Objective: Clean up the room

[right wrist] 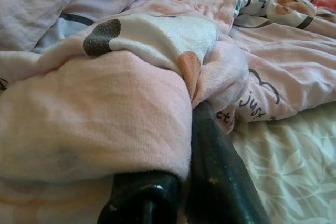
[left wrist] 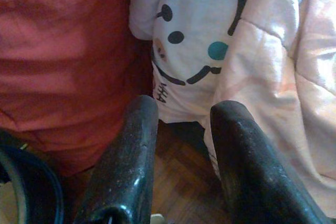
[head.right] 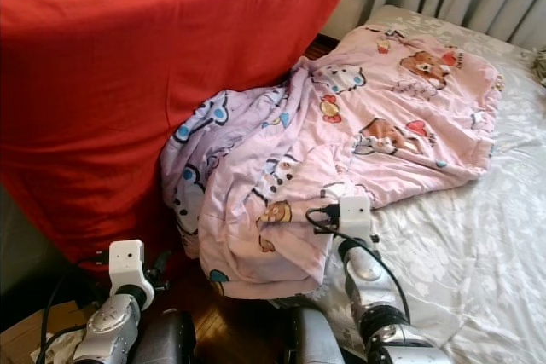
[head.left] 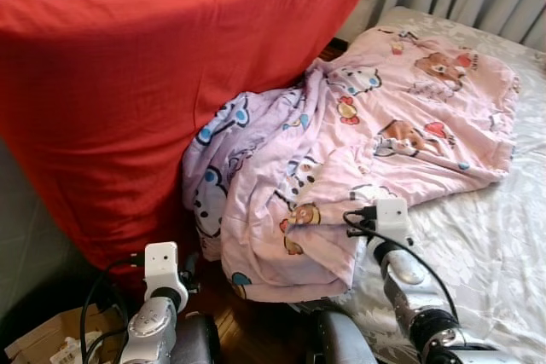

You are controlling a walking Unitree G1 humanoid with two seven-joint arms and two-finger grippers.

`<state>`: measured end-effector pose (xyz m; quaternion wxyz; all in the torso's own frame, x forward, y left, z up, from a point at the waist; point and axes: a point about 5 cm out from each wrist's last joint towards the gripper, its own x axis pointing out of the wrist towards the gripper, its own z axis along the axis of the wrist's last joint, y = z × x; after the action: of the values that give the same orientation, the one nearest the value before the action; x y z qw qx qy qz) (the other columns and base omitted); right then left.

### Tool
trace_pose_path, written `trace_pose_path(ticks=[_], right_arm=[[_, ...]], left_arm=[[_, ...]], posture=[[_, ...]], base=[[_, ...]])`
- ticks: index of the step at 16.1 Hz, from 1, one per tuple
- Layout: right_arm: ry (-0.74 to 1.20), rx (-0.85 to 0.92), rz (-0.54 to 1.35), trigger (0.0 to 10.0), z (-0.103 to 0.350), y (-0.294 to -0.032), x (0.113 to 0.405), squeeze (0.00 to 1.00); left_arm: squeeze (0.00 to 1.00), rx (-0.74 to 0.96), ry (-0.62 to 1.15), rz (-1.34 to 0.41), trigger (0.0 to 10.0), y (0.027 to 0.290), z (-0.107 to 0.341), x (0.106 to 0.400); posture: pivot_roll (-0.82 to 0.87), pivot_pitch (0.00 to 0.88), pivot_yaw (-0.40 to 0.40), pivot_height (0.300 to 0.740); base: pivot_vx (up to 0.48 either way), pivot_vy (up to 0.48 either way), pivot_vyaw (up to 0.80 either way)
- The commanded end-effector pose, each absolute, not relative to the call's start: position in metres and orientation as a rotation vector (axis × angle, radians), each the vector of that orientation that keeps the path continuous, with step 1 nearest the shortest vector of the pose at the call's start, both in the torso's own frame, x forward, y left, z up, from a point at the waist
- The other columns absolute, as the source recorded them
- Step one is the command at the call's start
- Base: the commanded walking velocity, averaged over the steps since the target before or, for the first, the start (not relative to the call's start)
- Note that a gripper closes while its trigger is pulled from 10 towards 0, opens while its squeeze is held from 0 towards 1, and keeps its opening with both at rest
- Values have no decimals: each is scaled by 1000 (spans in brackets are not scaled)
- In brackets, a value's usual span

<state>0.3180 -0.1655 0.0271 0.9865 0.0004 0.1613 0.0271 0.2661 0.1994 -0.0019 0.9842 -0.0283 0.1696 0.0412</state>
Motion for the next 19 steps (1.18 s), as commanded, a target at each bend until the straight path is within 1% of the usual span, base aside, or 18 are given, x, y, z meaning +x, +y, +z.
trace_pose_path(ticks=[1, 4, 5, 9, 13, 19], right_arm=[[331, 7, 44, 10000, 23, -166, 314, 0], [329, 10, 37, 10000, 23, -166, 314, 0], [332, 7, 33, 10000, 23, -168, 314, 0], [348, -5, 24, 10000, 20, -172, 311, 0], [409, -35, 21, 10000, 12, -174, 306, 0], [364, -30, 46, 10000, 16, -168, 308, 0]], left_arm=[[0, -55, 358, 83, 10000, 200, -5, 264], [0, -55, 362, 83, 10000, 200, -7, 264], [0, -53, 366, 83, 10000, 200, -8, 264], [0, -57, 369, 79, 10000, 198, -9, 264], [0, -59, 381, 78, 10000, 196, -12, 262], [0, -56, 403, 70, 10000, 195, -18, 257]], posture=[[-46, 109, -84, 640], [-46, 105, -84, 680], [-49, 102, -87, 700], [-54, 85, -90, 740], [-54, 76, -93, 740], [-59, 63, -87, 740]], base=[[0, 0, 0], [0, 0, 0], [0, 0, 0], [0, 0, 0], [0, 0, 0], [0, 0, 0]])
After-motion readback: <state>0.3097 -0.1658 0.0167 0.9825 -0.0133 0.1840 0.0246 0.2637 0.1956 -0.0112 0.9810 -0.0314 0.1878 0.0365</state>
